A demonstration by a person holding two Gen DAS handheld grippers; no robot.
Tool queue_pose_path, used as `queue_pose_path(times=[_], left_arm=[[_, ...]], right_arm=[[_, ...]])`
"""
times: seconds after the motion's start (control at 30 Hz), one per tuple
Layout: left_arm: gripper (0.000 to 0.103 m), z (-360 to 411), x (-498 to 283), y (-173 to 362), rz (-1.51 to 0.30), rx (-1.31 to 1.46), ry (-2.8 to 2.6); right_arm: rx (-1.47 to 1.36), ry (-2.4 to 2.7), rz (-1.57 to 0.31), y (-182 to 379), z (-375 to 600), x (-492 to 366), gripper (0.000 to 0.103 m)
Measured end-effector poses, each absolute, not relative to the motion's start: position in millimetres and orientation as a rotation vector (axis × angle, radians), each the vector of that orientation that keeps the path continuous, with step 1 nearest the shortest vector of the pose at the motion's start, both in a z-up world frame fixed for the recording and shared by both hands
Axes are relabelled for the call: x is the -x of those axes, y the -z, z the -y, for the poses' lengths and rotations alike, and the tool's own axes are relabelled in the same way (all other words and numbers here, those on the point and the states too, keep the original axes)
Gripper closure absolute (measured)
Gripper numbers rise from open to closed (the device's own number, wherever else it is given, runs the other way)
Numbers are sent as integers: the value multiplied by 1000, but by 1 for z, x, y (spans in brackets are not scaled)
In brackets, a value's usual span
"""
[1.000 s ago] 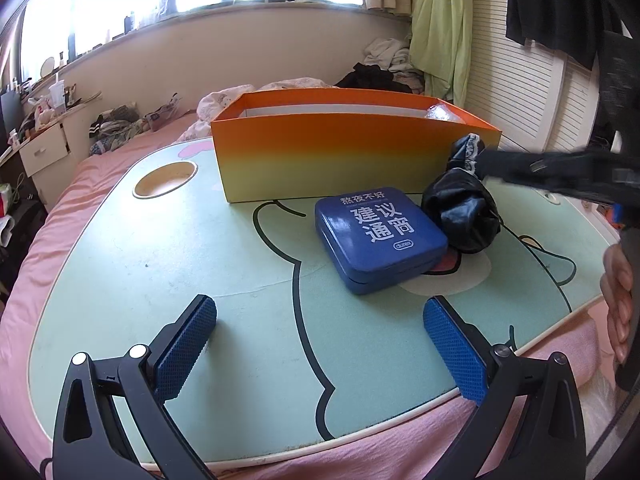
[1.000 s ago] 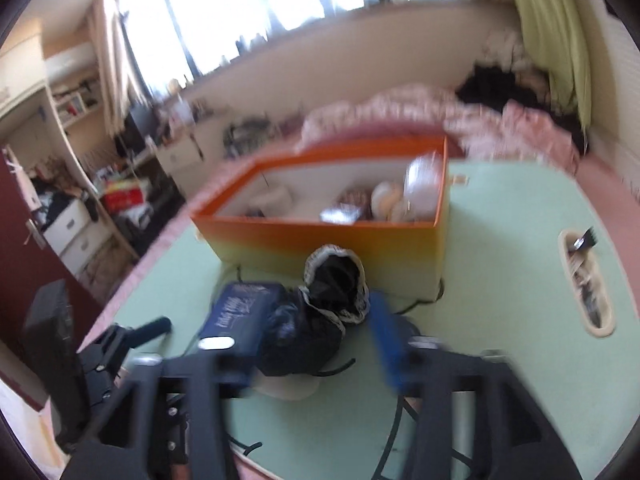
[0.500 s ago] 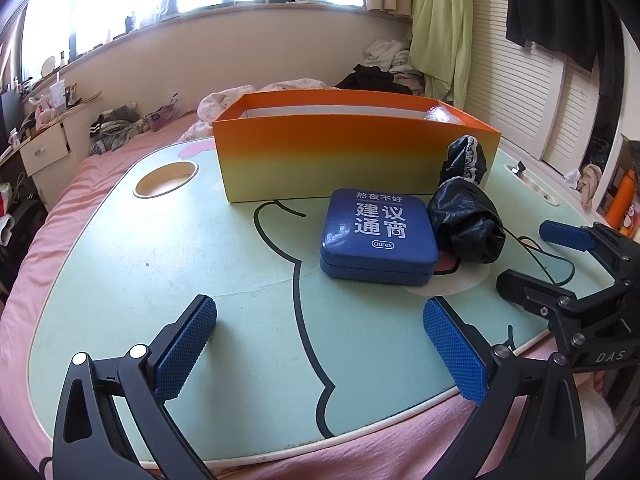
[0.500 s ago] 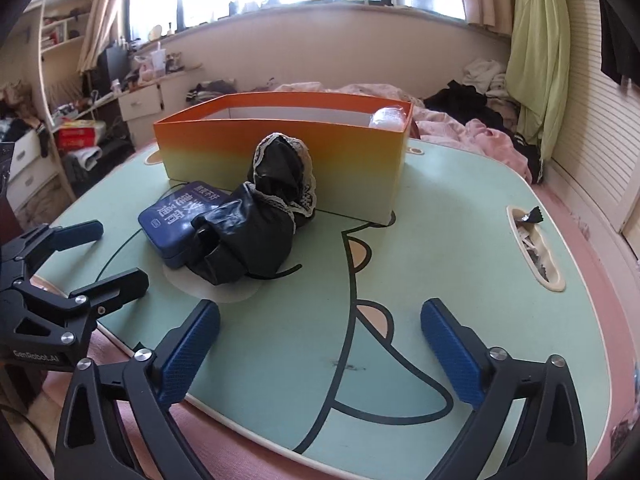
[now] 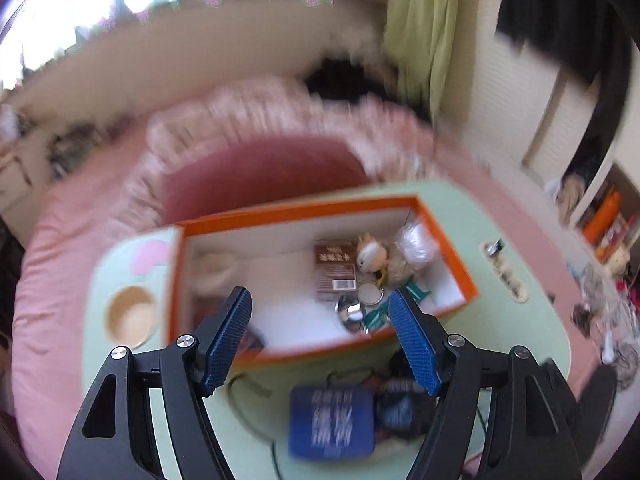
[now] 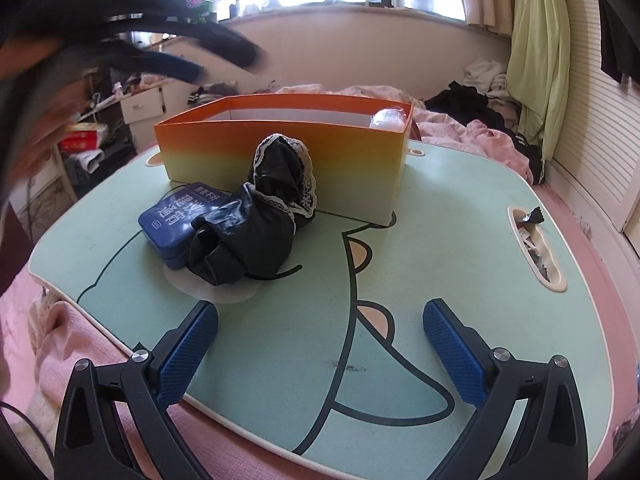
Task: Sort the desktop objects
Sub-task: 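Reach into the box and grasp the brown card box with the left tool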
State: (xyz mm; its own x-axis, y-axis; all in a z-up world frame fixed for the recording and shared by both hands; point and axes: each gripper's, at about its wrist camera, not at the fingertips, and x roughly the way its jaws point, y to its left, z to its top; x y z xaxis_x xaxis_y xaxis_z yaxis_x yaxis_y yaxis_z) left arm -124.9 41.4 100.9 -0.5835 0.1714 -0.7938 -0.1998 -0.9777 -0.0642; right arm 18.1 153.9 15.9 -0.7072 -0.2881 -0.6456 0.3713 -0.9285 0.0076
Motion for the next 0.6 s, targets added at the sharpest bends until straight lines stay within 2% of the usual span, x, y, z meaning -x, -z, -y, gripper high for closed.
queue_pose_path(times=[0.1,0.17,0.27,0.43,0.6], left_arm=[[36,-53,178,-70,34,1546,-2485],[58,-58,198,-52,76,1654,-2412],[60,-66,211,-37,21,1732,-2424],[60,-70,220,-35,115,1750,-2378],[60,-86,222,-24,-100,1760,-2430]], right_arm=[[-949,2605,-172,-17,-155,-19,1],[-943,2603,-167,-17,-157,-19,1],[-936,2600,-162,-17,-159,-19,1],[-930,2602,-162,-17,-157,-20,1],[-930,2602,-163,-18,-156,-20,1]])
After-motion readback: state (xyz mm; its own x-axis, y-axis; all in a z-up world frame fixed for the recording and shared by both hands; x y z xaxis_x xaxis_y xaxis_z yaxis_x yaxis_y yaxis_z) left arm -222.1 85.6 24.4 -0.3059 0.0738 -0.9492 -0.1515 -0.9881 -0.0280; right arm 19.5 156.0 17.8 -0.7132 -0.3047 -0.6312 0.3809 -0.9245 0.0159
